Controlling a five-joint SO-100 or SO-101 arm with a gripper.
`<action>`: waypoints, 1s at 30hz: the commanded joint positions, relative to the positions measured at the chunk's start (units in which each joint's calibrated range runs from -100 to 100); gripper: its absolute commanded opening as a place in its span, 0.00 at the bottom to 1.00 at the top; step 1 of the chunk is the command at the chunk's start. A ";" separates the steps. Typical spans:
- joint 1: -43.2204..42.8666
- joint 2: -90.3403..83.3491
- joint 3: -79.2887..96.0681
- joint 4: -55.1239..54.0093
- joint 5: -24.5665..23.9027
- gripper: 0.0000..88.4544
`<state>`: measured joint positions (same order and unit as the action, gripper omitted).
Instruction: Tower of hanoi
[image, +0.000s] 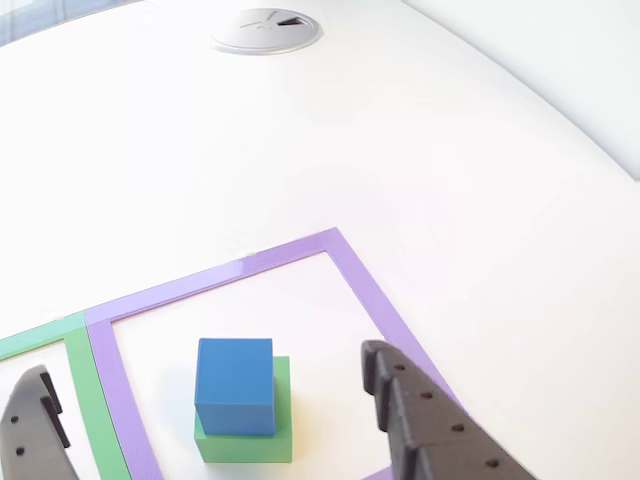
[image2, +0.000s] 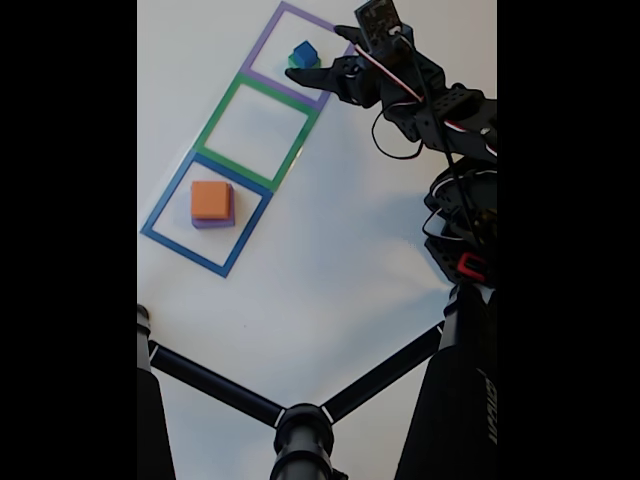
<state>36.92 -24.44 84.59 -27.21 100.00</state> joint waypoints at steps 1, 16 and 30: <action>-0.01 4.21 -0.50 -6.72 0.00 0.42; -0.20 16.49 -3.59 -15.06 0.00 0.39; -4.80 21.66 -5.96 -16.92 0.00 0.37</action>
<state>33.76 -3.17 80.52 -42.36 100.00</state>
